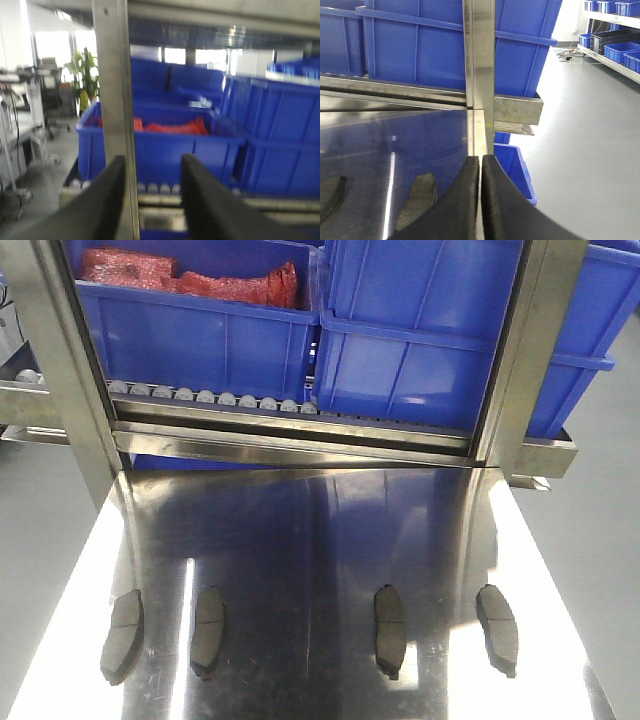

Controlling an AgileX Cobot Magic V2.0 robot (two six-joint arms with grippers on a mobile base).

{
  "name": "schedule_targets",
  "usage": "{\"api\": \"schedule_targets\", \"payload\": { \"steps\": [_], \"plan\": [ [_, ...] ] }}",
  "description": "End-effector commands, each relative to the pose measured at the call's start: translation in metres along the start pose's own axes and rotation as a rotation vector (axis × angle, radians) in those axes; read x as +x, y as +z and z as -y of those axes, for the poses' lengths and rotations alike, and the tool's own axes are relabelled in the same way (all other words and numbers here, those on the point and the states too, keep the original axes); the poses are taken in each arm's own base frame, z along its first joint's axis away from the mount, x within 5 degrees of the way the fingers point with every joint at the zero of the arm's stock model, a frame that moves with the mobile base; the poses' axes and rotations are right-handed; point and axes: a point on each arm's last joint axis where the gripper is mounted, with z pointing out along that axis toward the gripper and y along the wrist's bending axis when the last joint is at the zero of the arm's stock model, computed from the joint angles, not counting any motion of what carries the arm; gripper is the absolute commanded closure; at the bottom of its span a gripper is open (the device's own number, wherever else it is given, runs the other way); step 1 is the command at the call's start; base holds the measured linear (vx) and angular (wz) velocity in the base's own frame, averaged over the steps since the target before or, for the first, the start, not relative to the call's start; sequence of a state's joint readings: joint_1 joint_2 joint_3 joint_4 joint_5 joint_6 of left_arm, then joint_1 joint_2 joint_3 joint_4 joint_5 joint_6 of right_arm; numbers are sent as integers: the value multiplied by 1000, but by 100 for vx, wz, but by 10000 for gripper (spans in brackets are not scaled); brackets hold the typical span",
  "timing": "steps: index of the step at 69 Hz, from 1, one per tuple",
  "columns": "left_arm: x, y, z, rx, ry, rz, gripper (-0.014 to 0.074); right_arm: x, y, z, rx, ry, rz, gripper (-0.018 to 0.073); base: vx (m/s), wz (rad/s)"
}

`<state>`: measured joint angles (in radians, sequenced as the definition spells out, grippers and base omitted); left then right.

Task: Move and align brake pads A on conveyor

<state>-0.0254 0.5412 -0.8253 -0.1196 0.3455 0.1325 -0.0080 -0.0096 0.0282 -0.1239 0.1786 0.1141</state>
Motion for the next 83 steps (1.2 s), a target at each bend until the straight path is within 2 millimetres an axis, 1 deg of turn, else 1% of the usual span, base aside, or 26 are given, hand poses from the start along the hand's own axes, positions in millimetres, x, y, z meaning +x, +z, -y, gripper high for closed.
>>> {"api": "schedule_targets", "payload": {
  "steps": [1, 6, 9, 13, 22, 28, 36, 47, 54, 63, 76, 83],
  "plan": [
    [-15, 21, 0, 10, 3, -43, 91, -4, 0, -1, -6, -14, 77, 566, 0, 0],
    [-11, 39, 0, 17, -6, -131, 1, -4, 0, -1, -6, -14, 77, 566, 0, 0],
    [-8, 49, 0, 20, -21, -180, -22, -4, 0, -1, -6, -14, 77, 566, 0, 0],
    [1, 62, 0, 24, -29, -253, -25, -4, 0, -1, -6, -14, 77, 566, 0, 0],
    [18, 83, 0, 36, -45, -379, -11, -4, 0, -1, -6, -14, 77, 566, 0, 0],
    [27, 90, 1, 47, -67, -440, -11, -4, 0, -1, -6, -14, 77, 566, 0, 0],
    [35, 94, 2, 54, -77, -511, -11, -4, 0, -1, -6, -14, 77, 566, 0, 0],
    [52, 102, 2, 45, -113, -657, 3, -4, 0, -1, -6, -14, 77, 566, 0, 0],
    [68, 112, 1, 22, -122, -769, 6, -4, 0, -1, -6, -14, 77, 566, 0, 0],
    [95, 128, 2, -9, -193, -941, 6, -4, 0, -1, -6, -14, 77, 566, 0, 0],
    [125, 151, 15, 16, -185, -1065, 6, -4, 0, -1, -6, -14, 77, 566, 0, 0],
    [142, 164, 26, 17, -190, -1151, 6, -4, 0, -1, -6, -14, 77, 566, 0, 0]
  ]
}}
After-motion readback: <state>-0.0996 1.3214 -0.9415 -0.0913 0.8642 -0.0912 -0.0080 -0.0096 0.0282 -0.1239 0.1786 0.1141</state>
